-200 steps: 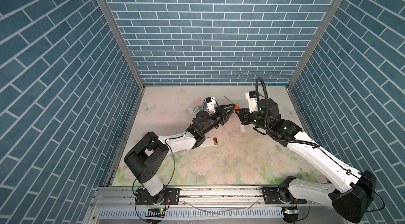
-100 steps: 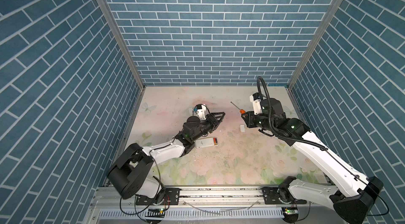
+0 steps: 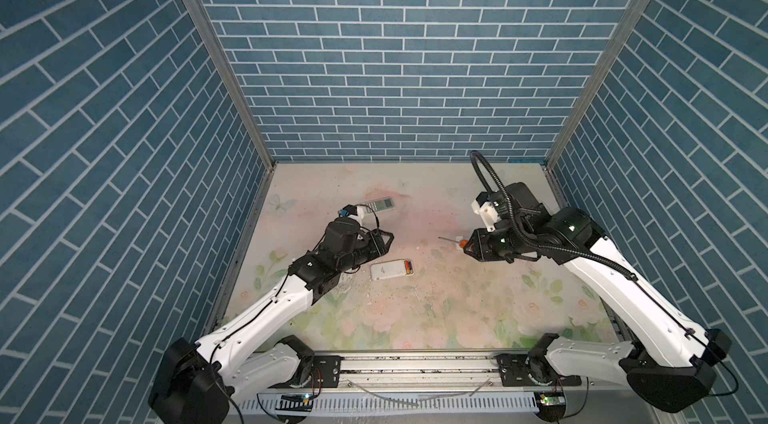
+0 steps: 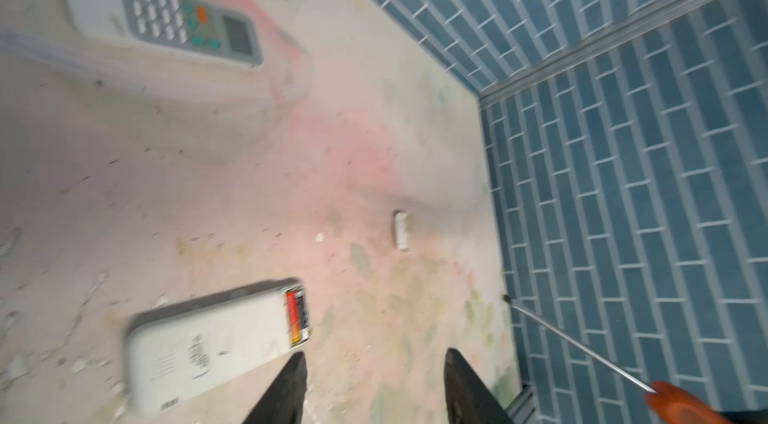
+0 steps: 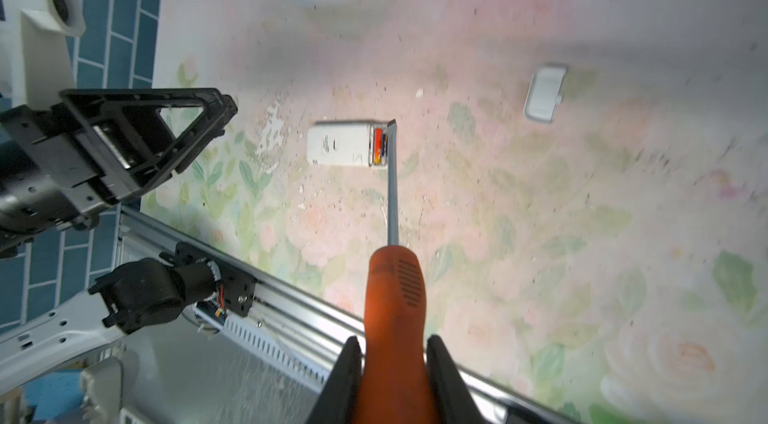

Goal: Unload the batteries from the remote control

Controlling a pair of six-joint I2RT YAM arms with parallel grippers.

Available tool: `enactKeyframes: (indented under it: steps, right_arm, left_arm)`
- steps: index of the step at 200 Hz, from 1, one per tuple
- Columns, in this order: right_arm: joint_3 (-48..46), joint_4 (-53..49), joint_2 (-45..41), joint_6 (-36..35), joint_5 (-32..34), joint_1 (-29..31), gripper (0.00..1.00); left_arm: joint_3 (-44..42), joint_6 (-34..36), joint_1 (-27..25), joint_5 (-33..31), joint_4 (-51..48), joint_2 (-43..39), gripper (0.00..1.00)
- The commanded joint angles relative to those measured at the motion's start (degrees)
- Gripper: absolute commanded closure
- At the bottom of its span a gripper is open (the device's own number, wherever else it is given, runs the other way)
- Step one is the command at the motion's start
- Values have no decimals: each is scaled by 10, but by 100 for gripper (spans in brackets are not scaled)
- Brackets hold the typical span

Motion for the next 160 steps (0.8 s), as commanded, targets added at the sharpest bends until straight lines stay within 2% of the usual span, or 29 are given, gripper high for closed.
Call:
enactKeyframes:
  steps: [1,55,129,160]
  right_arm:
    - [43,-91,20,68,-43,16,100]
    - [86,-137,90,104,-60,40,100]
    - [122,-138,167,105,-76,43,100]
    - [142,-157,173,97,-65,34,100]
  left_arm:
    - [0,86,3,-8,-100,24,47]
    - [83,243,-4,-29,-236,123,41]
    - [161,381,-12,10,-244,217,34]
    - [176,428,-28,-2,-264,255,29]
